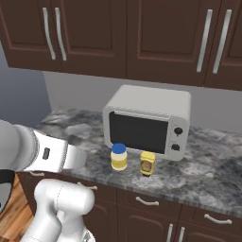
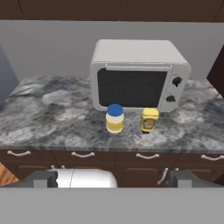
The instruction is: Place the mustard and mayonnaise from the counter to the top shelf of the fridge. If the existing items in the fridge are on the top shelf, move them to other shelves.
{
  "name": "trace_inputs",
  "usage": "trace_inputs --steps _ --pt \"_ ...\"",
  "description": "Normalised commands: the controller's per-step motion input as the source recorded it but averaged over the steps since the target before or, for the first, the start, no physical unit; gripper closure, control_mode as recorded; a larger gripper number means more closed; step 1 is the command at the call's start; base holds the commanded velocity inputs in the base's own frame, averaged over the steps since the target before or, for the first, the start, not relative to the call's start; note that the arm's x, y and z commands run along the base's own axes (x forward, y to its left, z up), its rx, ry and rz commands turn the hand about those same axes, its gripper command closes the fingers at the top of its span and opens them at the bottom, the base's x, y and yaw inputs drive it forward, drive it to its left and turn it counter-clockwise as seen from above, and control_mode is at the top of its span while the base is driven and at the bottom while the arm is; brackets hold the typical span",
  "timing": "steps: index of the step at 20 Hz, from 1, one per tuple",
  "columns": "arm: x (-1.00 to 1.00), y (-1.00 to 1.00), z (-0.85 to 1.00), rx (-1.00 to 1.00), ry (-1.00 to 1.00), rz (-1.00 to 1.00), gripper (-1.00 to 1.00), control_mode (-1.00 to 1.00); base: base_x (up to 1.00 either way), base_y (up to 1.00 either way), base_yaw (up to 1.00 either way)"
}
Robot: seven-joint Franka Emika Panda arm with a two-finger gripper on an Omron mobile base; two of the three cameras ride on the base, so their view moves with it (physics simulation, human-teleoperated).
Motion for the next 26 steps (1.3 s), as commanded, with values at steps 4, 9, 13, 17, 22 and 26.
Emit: trace_inputs --steps 4,9,13,17,22,26 --pt "0.40 0.09 -0.19 0.00 0.07 -0.02 -1.00 -1.00 0.13 0.01 0.00" --pt "0.74 0.05 -0.66 0.01 0.02 -0.04 -1.00 -1.00 0.00 0.00 0.00" --pt "0.85 0.00 -0.80 0.01 0.00 -0.02 -1.00 -1.00 0.00 0.00 0.00" --pt "0.94 0.00 -0.68 0.00 0.00 -0.01 -1.00 -1.00 0.00 0.00 0.00" --pt "0.90 0.00 -0.51 0.00 0.03 -0.03 -1.00 -1.00 0.00 0.00 0.00" --pt "0.65 0.00 -0.58 0.00 0.10 -0.02 -1.00 -1.00 0.00 0.00 0.00"
